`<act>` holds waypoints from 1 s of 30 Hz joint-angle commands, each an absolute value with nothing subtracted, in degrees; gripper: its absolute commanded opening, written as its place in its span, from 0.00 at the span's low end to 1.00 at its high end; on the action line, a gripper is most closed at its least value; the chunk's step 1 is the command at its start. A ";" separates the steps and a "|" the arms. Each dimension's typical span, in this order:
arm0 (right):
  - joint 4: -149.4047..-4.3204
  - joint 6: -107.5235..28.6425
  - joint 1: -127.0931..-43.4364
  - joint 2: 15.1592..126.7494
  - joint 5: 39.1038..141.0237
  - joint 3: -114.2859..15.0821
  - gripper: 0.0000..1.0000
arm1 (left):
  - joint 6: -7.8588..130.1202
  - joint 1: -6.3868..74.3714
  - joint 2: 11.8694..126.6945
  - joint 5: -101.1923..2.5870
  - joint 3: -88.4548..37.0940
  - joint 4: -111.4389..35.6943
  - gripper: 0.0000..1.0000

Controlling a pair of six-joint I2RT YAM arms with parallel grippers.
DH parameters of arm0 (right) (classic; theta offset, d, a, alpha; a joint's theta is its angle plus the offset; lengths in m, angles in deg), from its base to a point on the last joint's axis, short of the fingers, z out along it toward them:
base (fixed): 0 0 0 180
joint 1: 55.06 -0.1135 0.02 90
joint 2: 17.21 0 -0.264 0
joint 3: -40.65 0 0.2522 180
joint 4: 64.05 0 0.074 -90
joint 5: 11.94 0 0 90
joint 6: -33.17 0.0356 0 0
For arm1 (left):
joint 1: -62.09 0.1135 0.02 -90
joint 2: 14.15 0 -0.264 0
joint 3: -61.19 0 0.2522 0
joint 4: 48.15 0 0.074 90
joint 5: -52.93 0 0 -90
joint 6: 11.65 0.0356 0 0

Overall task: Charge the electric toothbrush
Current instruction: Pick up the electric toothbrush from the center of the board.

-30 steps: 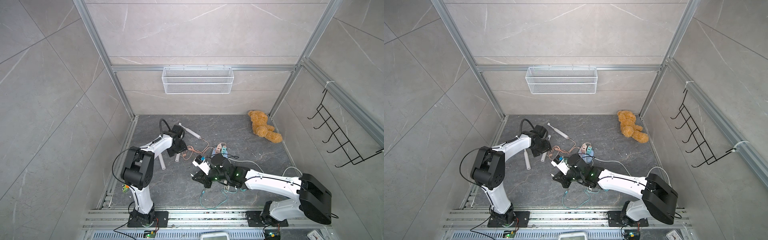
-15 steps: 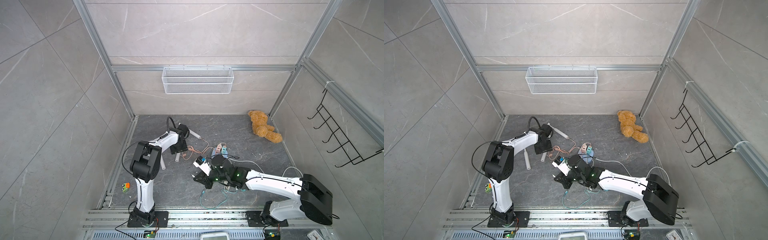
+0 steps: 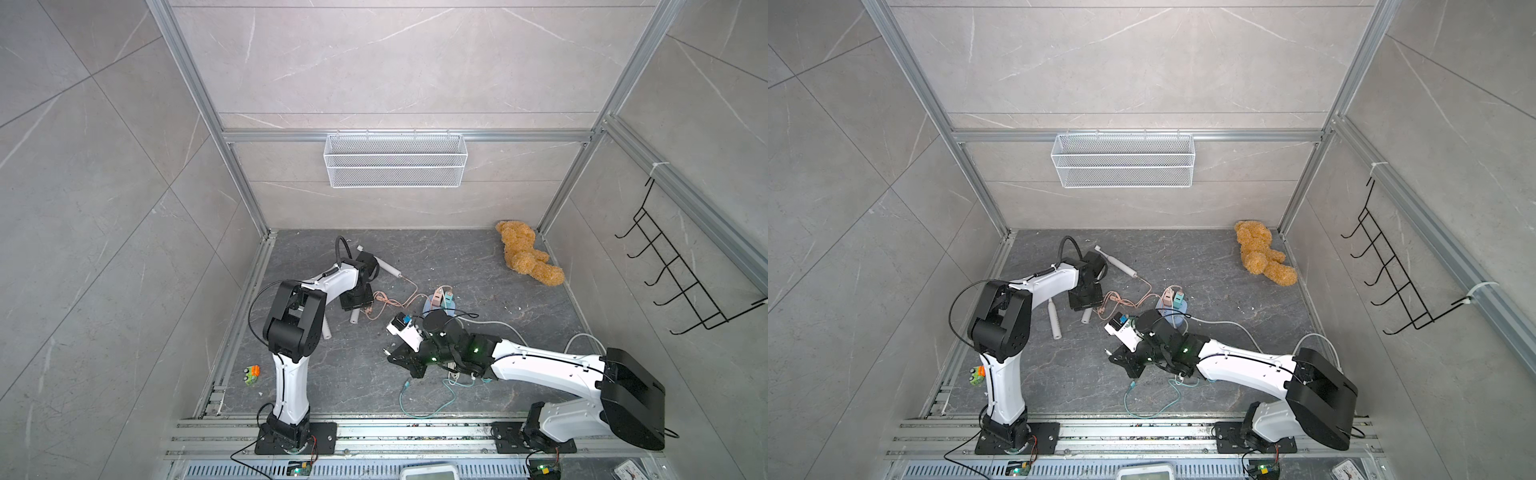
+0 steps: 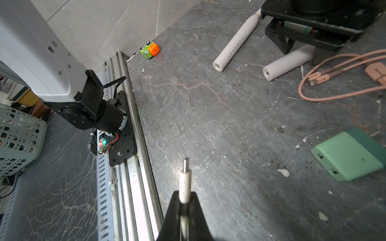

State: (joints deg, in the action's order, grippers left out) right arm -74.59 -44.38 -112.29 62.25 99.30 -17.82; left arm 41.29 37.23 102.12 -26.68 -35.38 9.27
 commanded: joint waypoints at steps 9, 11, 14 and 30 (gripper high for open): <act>-74.67 -42.65 -112.06 62.66 99.72 -17.78 0.00 | 39.20 37.06 100.84 -28.20 -31.27 8.01 0.36; -73.38 -41.77 -112.10 63.05 99.32 -17.28 0.00 | 38.58 37.05 99.74 -29.00 -29.74 7.14 0.34; -72.57 -40.47 -112.10 64.11 97.99 -17.19 0.00 | 37.91 37.04 98.06 -30.01 -27.39 6.35 0.25; -65.44 -30.11 -112.27 74.22 92.57 -19.11 0.00 | 27.85 37.40 75.54 -30.49 -14.11 -0.64 0.00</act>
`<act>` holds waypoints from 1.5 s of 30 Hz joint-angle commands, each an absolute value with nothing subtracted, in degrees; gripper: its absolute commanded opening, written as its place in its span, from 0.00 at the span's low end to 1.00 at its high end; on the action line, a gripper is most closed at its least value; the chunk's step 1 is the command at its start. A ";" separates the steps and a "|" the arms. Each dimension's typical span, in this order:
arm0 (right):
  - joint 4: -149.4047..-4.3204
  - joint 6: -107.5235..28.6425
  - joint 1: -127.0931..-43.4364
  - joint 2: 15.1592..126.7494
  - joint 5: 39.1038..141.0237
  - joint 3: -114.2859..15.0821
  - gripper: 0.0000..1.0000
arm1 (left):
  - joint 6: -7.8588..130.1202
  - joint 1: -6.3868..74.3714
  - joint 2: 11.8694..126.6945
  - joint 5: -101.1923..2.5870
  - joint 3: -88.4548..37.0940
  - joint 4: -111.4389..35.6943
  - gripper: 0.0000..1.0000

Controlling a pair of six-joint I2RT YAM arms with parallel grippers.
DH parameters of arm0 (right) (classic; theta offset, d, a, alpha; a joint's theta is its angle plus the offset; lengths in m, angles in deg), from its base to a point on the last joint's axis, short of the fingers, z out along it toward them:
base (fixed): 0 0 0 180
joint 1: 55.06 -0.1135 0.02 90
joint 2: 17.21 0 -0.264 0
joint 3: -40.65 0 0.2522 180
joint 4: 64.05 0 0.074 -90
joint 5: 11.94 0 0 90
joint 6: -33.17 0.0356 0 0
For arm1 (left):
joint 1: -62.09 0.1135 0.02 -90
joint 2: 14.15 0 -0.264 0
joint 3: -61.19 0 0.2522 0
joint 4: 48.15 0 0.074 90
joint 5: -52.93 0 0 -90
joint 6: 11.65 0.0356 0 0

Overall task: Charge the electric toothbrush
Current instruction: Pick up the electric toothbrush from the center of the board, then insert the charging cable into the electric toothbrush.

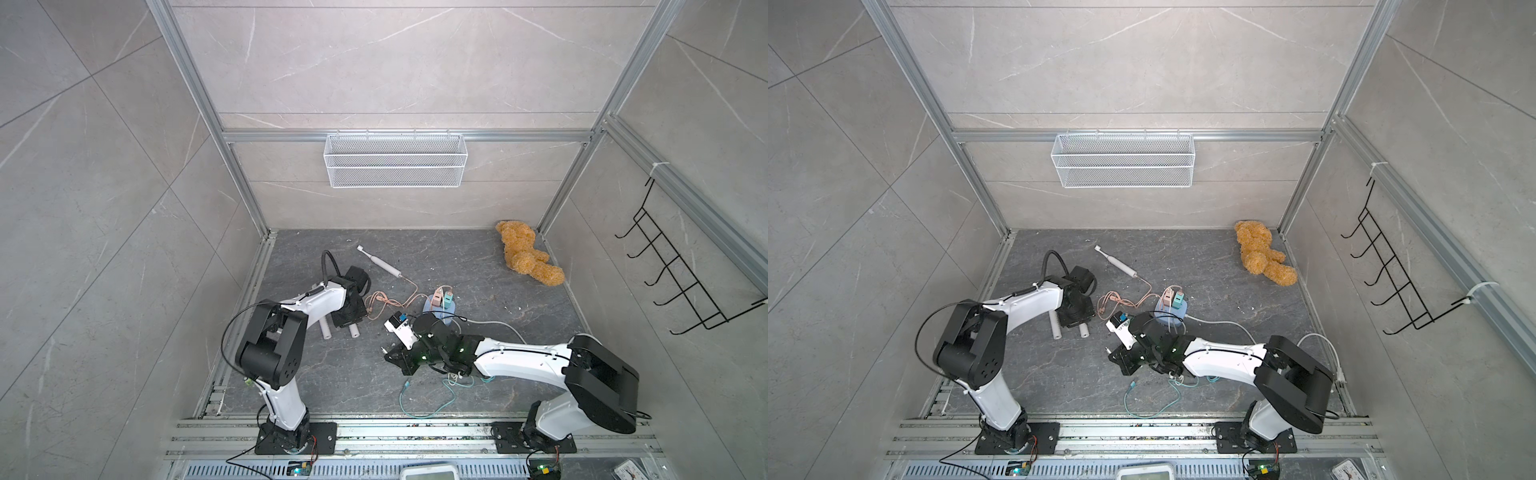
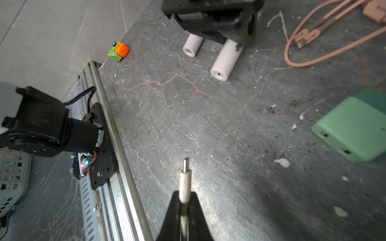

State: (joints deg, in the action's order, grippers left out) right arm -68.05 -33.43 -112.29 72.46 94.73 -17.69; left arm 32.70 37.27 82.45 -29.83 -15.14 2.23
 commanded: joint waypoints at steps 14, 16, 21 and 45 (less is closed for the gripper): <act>-63.63 -25.78 -112.40 77.71 85.80 -20.74 0.00 | 16.34 35.66 69.92 -37.64 -6.11 -6.70 0.00; -62.99 -25.86 -112.54 78.40 86.24 -20.75 0.00 | 16.08 35.06 70.05 -38.05 -6.23 -6.97 0.00; -60.60 -25.71 -112.60 79.49 88.26 -20.92 0.00 | 15.55 33.92 69.96 -38.44 -6.50 -7.05 0.00; -61.89 -25.97 -113.59 84.24 86.82 -24.83 0.00 | 14.28 30.50 69.10 -37.42 -5.32 -6.86 0.00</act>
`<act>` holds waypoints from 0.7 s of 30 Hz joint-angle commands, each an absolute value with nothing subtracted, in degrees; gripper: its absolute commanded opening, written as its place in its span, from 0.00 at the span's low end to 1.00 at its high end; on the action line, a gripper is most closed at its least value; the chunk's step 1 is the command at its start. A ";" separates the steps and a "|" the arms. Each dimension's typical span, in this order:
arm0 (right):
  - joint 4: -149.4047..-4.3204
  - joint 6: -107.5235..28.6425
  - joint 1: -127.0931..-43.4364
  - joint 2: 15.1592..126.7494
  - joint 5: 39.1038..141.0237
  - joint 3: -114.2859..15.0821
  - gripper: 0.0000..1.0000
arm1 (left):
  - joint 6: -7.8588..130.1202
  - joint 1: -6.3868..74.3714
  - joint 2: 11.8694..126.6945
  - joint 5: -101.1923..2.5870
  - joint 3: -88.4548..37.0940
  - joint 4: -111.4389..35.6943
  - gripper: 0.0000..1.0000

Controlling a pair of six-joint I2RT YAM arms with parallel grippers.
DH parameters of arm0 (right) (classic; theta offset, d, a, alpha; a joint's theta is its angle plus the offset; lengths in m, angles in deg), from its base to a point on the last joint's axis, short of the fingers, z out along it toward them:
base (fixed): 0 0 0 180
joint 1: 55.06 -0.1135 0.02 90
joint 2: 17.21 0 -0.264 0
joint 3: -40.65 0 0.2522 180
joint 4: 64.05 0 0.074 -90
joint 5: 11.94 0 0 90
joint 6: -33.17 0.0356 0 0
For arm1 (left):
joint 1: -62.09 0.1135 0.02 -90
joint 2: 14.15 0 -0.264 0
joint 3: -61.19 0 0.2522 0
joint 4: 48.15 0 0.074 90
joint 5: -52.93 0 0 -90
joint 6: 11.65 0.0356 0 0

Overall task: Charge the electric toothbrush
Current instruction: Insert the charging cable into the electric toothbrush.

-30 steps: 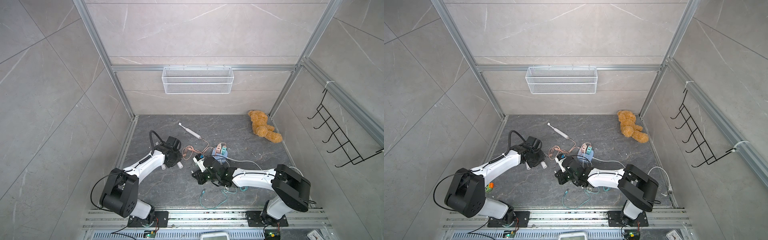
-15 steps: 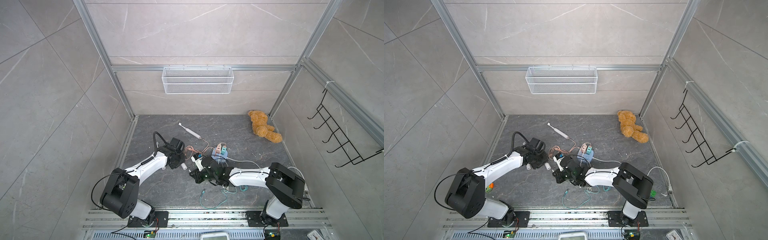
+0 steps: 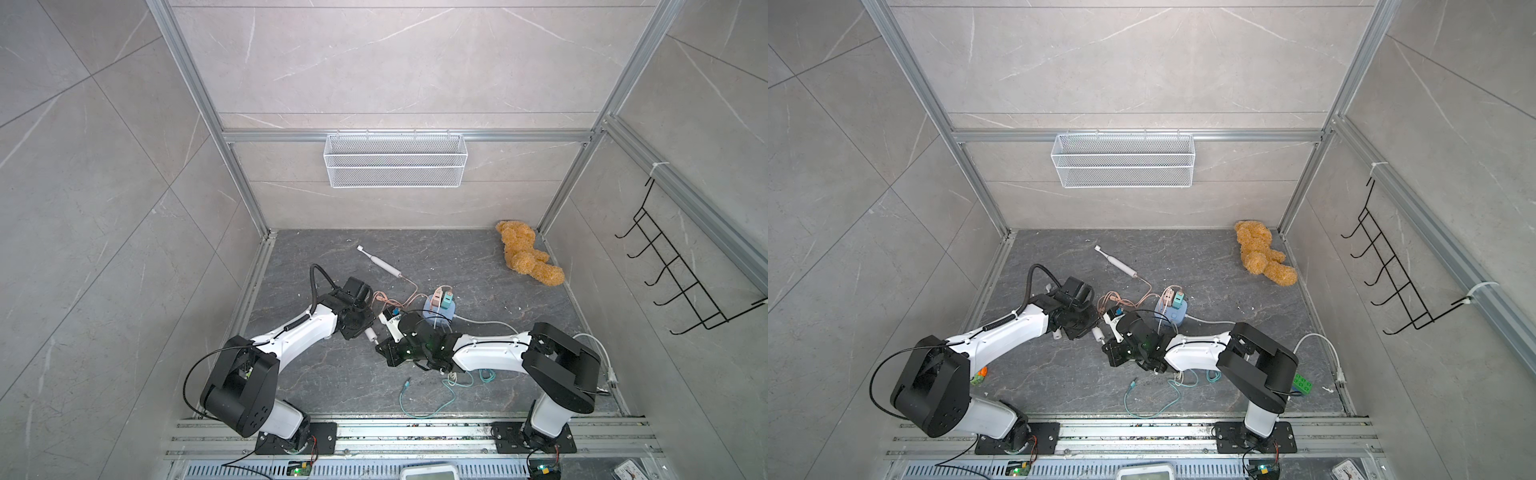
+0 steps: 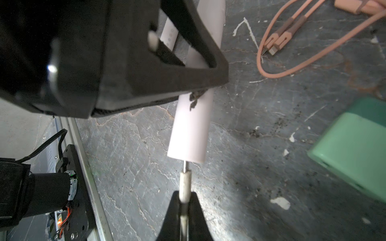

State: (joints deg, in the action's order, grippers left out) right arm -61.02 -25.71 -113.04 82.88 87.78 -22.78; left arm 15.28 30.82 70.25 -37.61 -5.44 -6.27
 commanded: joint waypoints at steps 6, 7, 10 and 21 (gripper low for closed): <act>-64.19 -26.71 -113.90 83.81 83.60 -25.53 0.00 | 14.54 30.28 68.91 -37.75 -5.58 -6.52 0.00; -64.61 -26.69 -113.96 83.69 83.02 -25.71 0.00 | 14.59 30.27 68.91 -37.86 -5.57 -6.47 0.00; -66.56 -26.94 -114.05 84.08 81.90 -26.95 0.00 | 14.42 30.02 68.85 -38.12 -5.44 -6.59 0.00; -72.01 -26.52 -114.39 84.86 78.10 -30.16 0.00 | 13.97 29.31 67.92 -39.10 -5.10 -7.31 0.00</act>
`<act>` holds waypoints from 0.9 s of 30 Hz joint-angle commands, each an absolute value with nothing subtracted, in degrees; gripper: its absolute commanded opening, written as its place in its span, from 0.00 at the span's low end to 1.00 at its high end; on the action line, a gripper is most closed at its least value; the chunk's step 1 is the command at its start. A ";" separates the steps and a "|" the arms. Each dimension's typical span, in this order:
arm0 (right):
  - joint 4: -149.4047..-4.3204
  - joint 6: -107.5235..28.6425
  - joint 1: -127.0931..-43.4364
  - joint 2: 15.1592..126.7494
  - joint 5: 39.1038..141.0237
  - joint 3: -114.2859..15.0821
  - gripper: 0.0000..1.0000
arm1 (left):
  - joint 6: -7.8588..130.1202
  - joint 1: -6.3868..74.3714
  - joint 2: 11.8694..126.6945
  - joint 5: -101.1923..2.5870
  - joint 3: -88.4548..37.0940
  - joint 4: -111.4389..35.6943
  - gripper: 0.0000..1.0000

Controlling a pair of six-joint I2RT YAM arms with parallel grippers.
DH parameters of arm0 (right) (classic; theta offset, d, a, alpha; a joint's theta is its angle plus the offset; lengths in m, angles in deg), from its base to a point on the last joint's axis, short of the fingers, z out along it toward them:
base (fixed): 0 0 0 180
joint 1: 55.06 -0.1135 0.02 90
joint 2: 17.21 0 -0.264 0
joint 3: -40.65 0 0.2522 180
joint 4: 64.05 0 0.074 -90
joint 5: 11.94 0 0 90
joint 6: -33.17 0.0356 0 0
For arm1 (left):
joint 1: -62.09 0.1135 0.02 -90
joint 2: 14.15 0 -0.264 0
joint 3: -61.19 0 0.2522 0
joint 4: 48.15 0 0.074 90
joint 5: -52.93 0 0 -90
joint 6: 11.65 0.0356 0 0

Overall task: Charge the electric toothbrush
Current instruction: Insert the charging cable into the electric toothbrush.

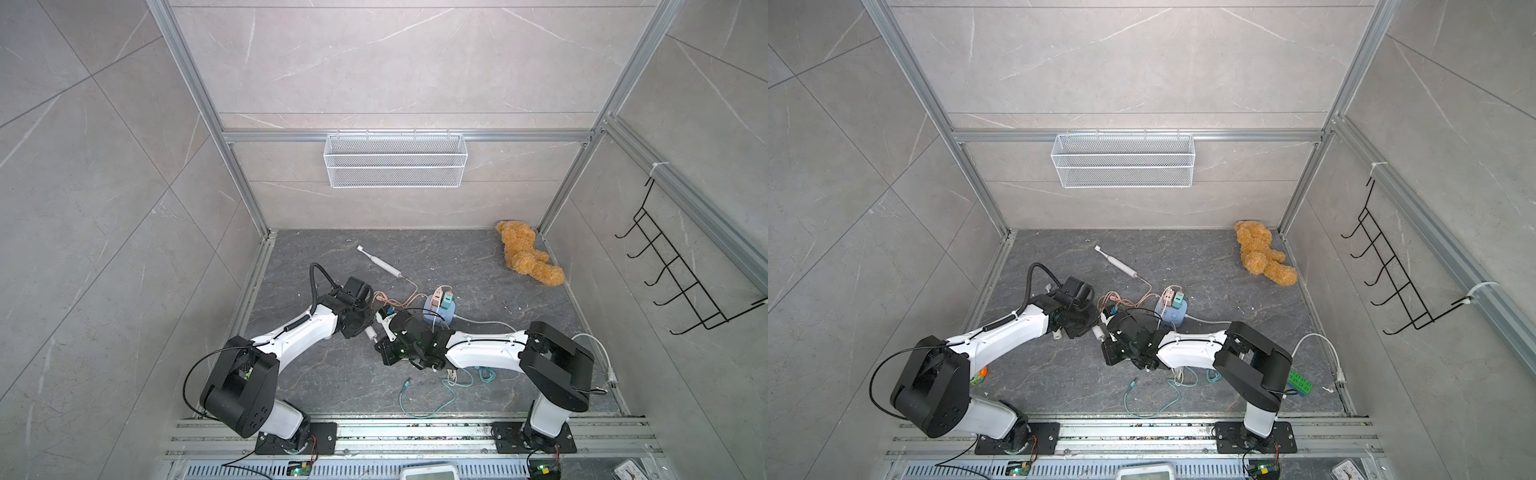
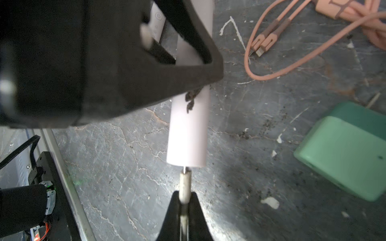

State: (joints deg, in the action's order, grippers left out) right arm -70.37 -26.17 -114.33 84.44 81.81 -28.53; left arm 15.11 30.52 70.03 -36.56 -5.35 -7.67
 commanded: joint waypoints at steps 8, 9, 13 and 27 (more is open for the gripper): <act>-71.43 -29.32 -114.39 82.24 73.78 -29.93 0.00 | 14.42 27.88 68.51 -39.71 -4.99 -7.49 0.00; -71.33 -29.91 -114.39 81.90 73.55 -29.91 0.00 | 14.42 27.72 68.64 -39.86 -5.01 -7.48 0.00; -71.09 -31.95 -114.39 81.08 71.52 -29.90 0.00 | 14.54 26.63 69.17 -40.23 -4.66 -7.64 0.00; -59.67 -37.58 -114.39 78.01 70.66 -25.08 0.00 | 13.39 23.59 70.60 -41.97 -3.26 -9.59 0.00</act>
